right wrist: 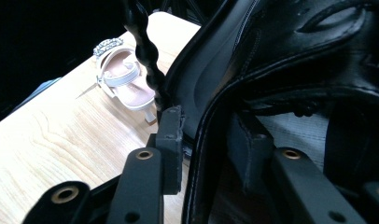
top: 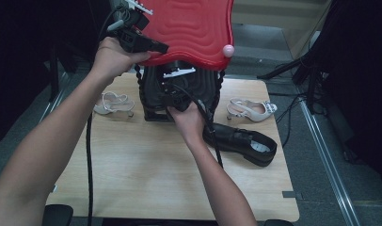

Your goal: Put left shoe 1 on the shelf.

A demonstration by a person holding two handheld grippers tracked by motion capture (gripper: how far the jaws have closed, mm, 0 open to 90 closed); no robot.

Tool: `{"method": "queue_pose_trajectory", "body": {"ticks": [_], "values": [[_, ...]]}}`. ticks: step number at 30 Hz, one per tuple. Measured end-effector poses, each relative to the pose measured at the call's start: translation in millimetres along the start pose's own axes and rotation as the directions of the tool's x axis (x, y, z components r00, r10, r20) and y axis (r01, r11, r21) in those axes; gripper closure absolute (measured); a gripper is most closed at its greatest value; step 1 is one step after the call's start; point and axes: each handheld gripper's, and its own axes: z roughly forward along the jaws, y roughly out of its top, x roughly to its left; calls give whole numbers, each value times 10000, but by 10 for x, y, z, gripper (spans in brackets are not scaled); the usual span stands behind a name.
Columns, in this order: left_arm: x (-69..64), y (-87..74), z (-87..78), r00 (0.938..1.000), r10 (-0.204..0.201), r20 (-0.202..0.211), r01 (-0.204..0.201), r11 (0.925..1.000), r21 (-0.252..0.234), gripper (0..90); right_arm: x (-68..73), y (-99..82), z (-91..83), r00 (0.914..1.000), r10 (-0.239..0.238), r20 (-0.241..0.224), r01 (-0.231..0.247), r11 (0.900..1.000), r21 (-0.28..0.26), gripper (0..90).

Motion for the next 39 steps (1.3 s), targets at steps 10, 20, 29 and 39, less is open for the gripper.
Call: {"method": "queue_pose_trajectory", "body": {"ticks": [10,20,29,39], "values": [[-9,0,6,9998,80,-154,-80,10000,58,900,-3,-15,-198,10000,-18,-78,16,9997,-240,704],[-14,2,15,9997,75,-247,-72,9999,99,900,32,-159,-479,9968,-153,-782,142,9998,-142,900],[-10,1,11,9998,24,-198,-22,9999,107,900,110,-416,-647,9901,-619,-1262,577,9977,-364,900],[-13,-15,13,9997,5,-231,-5,10000,-33,900,44,-771,-554,9882,-1136,-1024,1141,9935,-10,900]]}}
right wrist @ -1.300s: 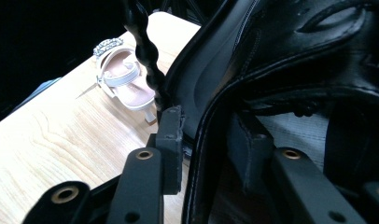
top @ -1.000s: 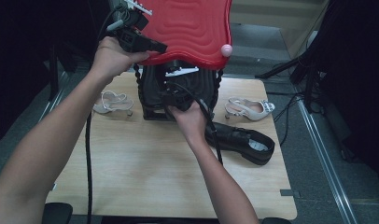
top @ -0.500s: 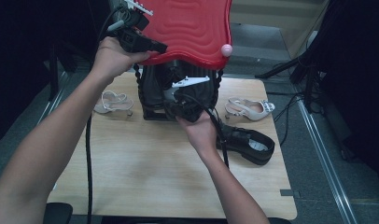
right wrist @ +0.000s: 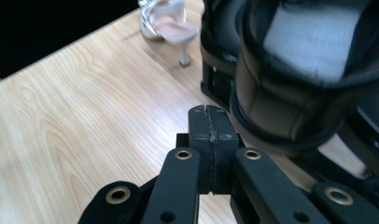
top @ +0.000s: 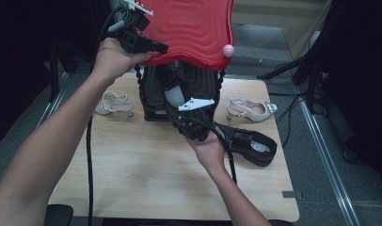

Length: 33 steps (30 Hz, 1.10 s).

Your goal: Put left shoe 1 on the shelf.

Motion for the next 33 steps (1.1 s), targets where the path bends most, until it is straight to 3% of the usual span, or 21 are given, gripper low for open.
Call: {"method": "queue_pose_trajectory", "body": {"ticks": [11,14,27,33], "values": [[-13,-11,1,9999,49,-87,-49,10000,-39,900,-184,-93,149,9977,556,380,-566,9980,265,900],[-9,-15,-1,9999,86,-106,-87,10000,-34,900,-223,-90,173,9959,898,93,-900,9956,242,900],[-15,-12,2,9999,17,-112,-17,10000,-36,900,-139,29,233,9973,648,344,-657,9975,246,900],[-12,-11,3,9999,22,-109,-22,10000,-38,900,-177,131,316,9962,804,336,-810,9965,185,900]]}}
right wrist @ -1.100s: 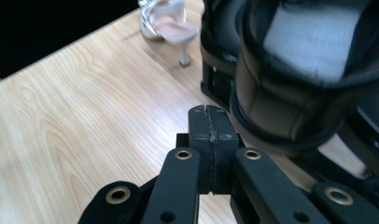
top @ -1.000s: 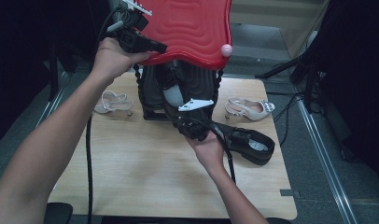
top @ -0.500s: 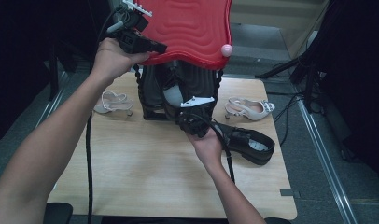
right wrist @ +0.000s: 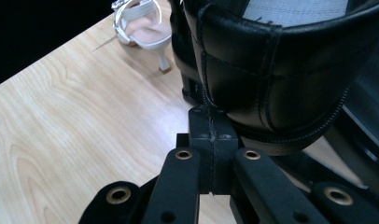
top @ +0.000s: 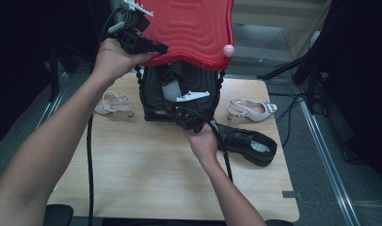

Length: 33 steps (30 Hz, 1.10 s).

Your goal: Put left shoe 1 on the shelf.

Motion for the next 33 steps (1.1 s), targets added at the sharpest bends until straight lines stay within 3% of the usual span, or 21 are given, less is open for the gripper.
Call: {"method": "queue_pose_trajectory", "body": {"ticks": [20,27,33], "values": [[2,-2,-2,10000,-16,0,16,10000,-1,900,59,439,409,9998,186,122,-184,9997,-162,900],[6,-8,-5,10000,-19,1,19,10000,-38,900,118,490,616,9998,-75,209,69,9996,284,900],[9,-6,-8,10000,-54,14,54,10000,-30,900,124,442,525,10000,-49,-3,49,10000,19,900]]}}
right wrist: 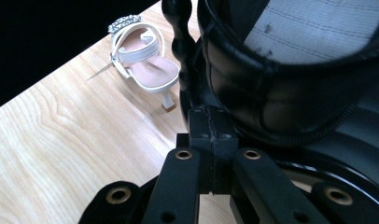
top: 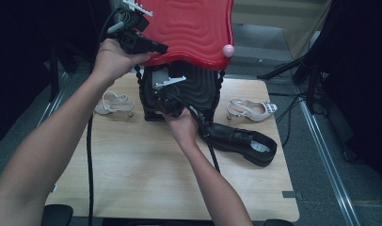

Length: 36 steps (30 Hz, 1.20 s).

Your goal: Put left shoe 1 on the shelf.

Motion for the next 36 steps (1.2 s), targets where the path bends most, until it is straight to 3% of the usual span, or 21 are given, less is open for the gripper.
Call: {"method": "queue_pose_trajectory", "body": {"ticks": [6,9,15,19,21,24,28,36], "values": [[7,13,-46,9995,-241,207,244,9996,-143,858,24,-69,-184,9988,-220,-449,217,9997,-69,900],[-23,25,-120,9995,-105,307,112,9997,-209,824,31,-124,-269,9977,-334,-595,324,9993,-174,900],[-127,-22,-272,9992,-37,396,50,9995,-315,683,-2,-242,-454,9955,-273,-910,237,9989,-406,866],[-158,-106,-348,9990,-169,423,174,9998,-115,622,-64,-349,-583,9909,-305,-1309,216,9974,-691,835],[-162,-164,-378,9989,-212,411,217,9997,-118,604,-89,-401,-623,9910,-320,-1299,232,9973,-692,833],[-158,-257,-400,9977,-334,584,341,9994,-112,580,-128,-495,-683,9871,4,-1602,-106,9980,-628,833],[-186,-380,-409,9986,-164,498,173,9997,-167,557,-144,-594,-740,9865,-17,-1639,-57,9990,-446,804],[-226,-632,-410,9977,-219,639,235,9994,-239,481,-218,-784,-856,9835,-235,-1793,206,9996,-178,696]]}}
